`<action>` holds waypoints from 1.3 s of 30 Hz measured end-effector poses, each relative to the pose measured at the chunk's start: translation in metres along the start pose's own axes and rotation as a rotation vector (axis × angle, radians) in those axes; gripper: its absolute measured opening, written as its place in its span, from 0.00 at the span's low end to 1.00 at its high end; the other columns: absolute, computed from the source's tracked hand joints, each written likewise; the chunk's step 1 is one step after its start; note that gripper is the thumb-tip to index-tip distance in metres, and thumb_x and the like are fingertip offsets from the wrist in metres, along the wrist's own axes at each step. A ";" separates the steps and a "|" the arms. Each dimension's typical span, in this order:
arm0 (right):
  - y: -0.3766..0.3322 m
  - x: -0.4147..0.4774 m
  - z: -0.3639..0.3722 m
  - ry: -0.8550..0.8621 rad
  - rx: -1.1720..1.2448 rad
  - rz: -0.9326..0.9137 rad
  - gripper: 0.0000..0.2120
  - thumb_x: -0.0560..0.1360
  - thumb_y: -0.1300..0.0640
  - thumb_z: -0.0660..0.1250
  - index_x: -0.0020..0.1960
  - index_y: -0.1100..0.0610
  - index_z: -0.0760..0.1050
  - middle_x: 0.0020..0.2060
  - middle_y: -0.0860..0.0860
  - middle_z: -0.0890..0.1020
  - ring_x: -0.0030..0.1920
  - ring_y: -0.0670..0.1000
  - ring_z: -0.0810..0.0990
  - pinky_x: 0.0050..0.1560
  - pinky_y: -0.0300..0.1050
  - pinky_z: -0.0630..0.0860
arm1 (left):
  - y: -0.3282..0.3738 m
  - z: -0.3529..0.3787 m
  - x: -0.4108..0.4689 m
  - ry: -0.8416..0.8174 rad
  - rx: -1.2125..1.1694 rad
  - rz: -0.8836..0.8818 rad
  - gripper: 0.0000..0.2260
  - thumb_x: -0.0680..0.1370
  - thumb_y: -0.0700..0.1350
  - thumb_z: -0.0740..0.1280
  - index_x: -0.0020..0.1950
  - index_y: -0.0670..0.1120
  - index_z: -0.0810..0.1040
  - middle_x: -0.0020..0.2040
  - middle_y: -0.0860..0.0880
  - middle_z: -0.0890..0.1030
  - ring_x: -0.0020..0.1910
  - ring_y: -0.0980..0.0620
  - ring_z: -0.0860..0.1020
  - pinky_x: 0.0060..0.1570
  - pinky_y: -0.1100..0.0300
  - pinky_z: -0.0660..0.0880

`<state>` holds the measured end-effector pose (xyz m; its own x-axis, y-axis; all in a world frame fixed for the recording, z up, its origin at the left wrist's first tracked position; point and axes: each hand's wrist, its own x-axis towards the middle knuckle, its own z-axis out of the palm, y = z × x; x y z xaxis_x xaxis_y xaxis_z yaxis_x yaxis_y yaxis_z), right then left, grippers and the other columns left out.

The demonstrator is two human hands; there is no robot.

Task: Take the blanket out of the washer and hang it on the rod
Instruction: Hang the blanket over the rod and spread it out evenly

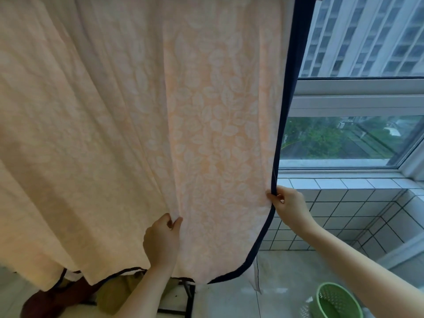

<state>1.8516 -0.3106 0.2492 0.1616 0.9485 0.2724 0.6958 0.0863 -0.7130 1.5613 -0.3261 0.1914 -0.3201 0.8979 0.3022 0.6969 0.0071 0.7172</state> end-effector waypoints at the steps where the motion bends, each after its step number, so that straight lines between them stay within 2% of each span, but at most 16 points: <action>1: 0.003 -0.001 0.002 -0.002 -0.009 0.004 0.08 0.78 0.61 0.65 0.46 0.64 0.80 0.39 0.56 0.84 0.40 0.56 0.80 0.42 0.41 0.76 | -0.003 0.003 -0.002 -0.010 0.012 -0.016 0.17 0.74 0.47 0.73 0.28 0.49 0.72 0.23 0.54 0.73 0.22 0.54 0.71 0.23 0.64 0.63; 3: 0.010 -0.003 0.005 -0.012 -0.024 0.022 0.08 0.78 0.61 0.65 0.46 0.64 0.81 0.38 0.55 0.83 0.40 0.55 0.80 0.40 0.38 0.74 | -0.010 0.009 -0.004 -0.030 0.047 -0.045 0.15 0.74 0.48 0.72 0.29 0.48 0.74 0.25 0.53 0.75 0.24 0.53 0.73 0.25 0.62 0.67; 7: 0.023 -0.009 0.011 -0.052 -0.035 0.066 0.09 0.78 0.60 0.64 0.45 0.64 0.80 0.38 0.58 0.83 0.41 0.58 0.80 0.44 0.49 0.76 | -0.018 0.016 -0.013 -0.072 0.080 -0.067 0.11 0.75 0.48 0.72 0.33 0.48 0.77 0.27 0.54 0.76 0.25 0.55 0.73 0.25 0.65 0.65; 11: 0.027 -0.012 0.013 -0.056 -0.054 0.096 0.09 0.79 0.60 0.64 0.45 0.62 0.81 0.39 0.54 0.83 0.40 0.53 0.80 0.39 0.38 0.74 | -0.023 0.020 -0.019 -0.105 0.133 -0.080 0.11 0.75 0.48 0.72 0.34 0.49 0.77 0.27 0.55 0.75 0.25 0.58 0.72 0.24 0.65 0.63; 12: 0.028 -0.012 0.014 -0.058 -0.060 0.095 0.09 0.79 0.60 0.64 0.46 0.62 0.81 0.39 0.54 0.83 0.40 0.53 0.80 0.40 0.40 0.75 | -0.024 0.021 -0.020 -0.119 0.140 -0.083 0.10 0.75 0.48 0.72 0.34 0.49 0.77 0.27 0.55 0.75 0.25 0.59 0.72 0.24 0.65 0.63; 15: 0.029 -0.012 0.017 -0.076 -0.087 0.105 0.09 0.79 0.60 0.64 0.46 0.62 0.81 0.39 0.55 0.83 0.41 0.55 0.80 0.45 0.50 0.78 | -0.029 0.021 -0.022 -0.163 0.171 -0.091 0.09 0.75 0.49 0.71 0.37 0.48 0.79 0.29 0.54 0.77 0.26 0.59 0.73 0.24 0.64 0.66; 18: 0.028 -0.011 0.017 -0.096 -0.083 0.118 0.08 0.78 0.60 0.64 0.48 0.62 0.81 0.42 0.54 0.84 0.43 0.52 0.80 0.47 0.45 0.77 | -0.035 0.018 -0.019 -0.172 0.168 -0.115 0.10 0.75 0.49 0.71 0.35 0.49 0.78 0.29 0.54 0.78 0.27 0.57 0.74 0.26 0.61 0.72; 20: 0.023 -0.007 0.015 -0.135 -0.045 0.127 0.06 0.76 0.62 0.66 0.50 0.60 0.81 0.44 0.50 0.84 0.46 0.49 0.81 0.50 0.43 0.76 | -0.036 0.014 -0.012 -0.183 0.138 -0.143 0.12 0.76 0.49 0.70 0.33 0.47 0.77 0.29 0.53 0.77 0.27 0.55 0.75 0.27 0.61 0.71; 23: -0.002 0.000 0.007 -0.222 0.162 0.100 0.14 0.71 0.67 0.67 0.53 0.55 0.79 0.46 0.47 0.84 0.49 0.45 0.82 0.55 0.44 0.77 | -0.028 0.003 0.002 -0.189 0.068 -0.153 0.11 0.75 0.51 0.71 0.35 0.47 0.78 0.31 0.53 0.78 0.29 0.54 0.76 0.30 0.60 0.73; 25: -0.026 0.006 -0.001 -0.243 0.344 0.061 0.16 0.71 0.69 0.68 0.56 0.57 0.76 0.48 0.51 0.83 0.50 0.47 0.82 0.54 0.43 0.77 | -0.014 -0.008 0.014 -0.132 -0.013 -0.151 0.10 0.73 0.54 0.73 0.40 0.48 0.79 0.34 0.54 0.79 0.32 0.55 0.77 0.33 0.58 0.77; 27: -0.047 0.013 -0.007 -0.182 0.432 0.010 0.14 0.72 0.66 0.70 0.57 0.59 0.76 0.48 0.52 0.83 0.49 0.48 0.82 0.51 0.41 0.78 | 0.002 -0.023 0.028 -0.006 -0.079 -0.115 0.12 0.73 0.56 0.72 0.40 0.48 0.79 0.34 0.55 0.80 0.33 0.56 0.77 0.34 0.58 0.76; 31: -0.068 0.018 -0.009 -0.003 0.385 -0.121 0.03 0.76 0.64 0.67 0.48 0.59 0.79 0.41 0.48 0.84 0.43 0.44 0.83 0.46 0.35 0.79 | 0.028 -0.055 0.062 0.242 -0.174 -0.027 0.14 0.75 0.52 0.70 0.35 0.45 0.75 0.30 0.52 0.77 0.30 0.55 0.75 0.32 0.62 0.69; 32: -0.069 0.019 -0.009 0.026 0.370 -0.132 0.04 0.76 0.64 0.66 0.45 0.58 0.79 0.39 0.47 0.83 0.41 0.44 0.83 0.45 0.35 0.79 | 0.030 -0.060 0.069 0.274 -0.171 0.001 0.15 0.76 0.50 0.69 0.33 0.44 0.74 0.28 0.51 0.75 0.28 0.54 0.73 0.30 0.62 0.66; 35: -0.061 0.020 -0.009 0.072 0.312 -0.107 0.08 0.76 0.63 0.67 0.39 0.55 0.79 0.36 0.51 0.83 0.38 0.49 0.82 0.44 0.44 0.79 | 0.028 -0.066 0.075 0.313 -0.128 0.085 0.13 0.77 0.48 0.70 0.34 0.42 0.79 0.29 0.48 0.78 0.29 0.50 0.75 0.32 0.60 0.67; 37: -0.052 0.024 -0.011 0.097 0.264 -0.093 0.07 0.76 0.61 0.68 0.41 0.63 0.79 0.38 0.59 0.83 0.40 0.57 0.81 0.47 0.55 0.79 | 0.024 -0.063 0.069 0.316 -0.093 0.112 0.11 0.76 0.47 0.71 0.38 0.41 0.82 0.33 0.47 0.81 0.31 0.49 0.77 0.34 0.58 0.70; 39: -0.045 0.027 -0.012 0.113 0.248 -0.088 0.09 0.76 0.61 0.67 0.45 0.68 0.78 0.40 0.62 0.83 0.42 0.62 0.81 0.47 0.60 0.78 | 0.021 -0.056 0.060 0.308 -0.054 0.163 0.10 0.75 0.46 0.72 0.39 0.41 0.82 0.34 0.46 0.83 0.30 0.47 0.78 0.33 0.56 0.72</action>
<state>1.8333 -0.2929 0.2963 0.1944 0.8953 0.4008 0.5207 0.2521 -0.8157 1.5207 -0.2962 0.2593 -0.3919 0.7105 0.5844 0.7224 -0.1557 0.6737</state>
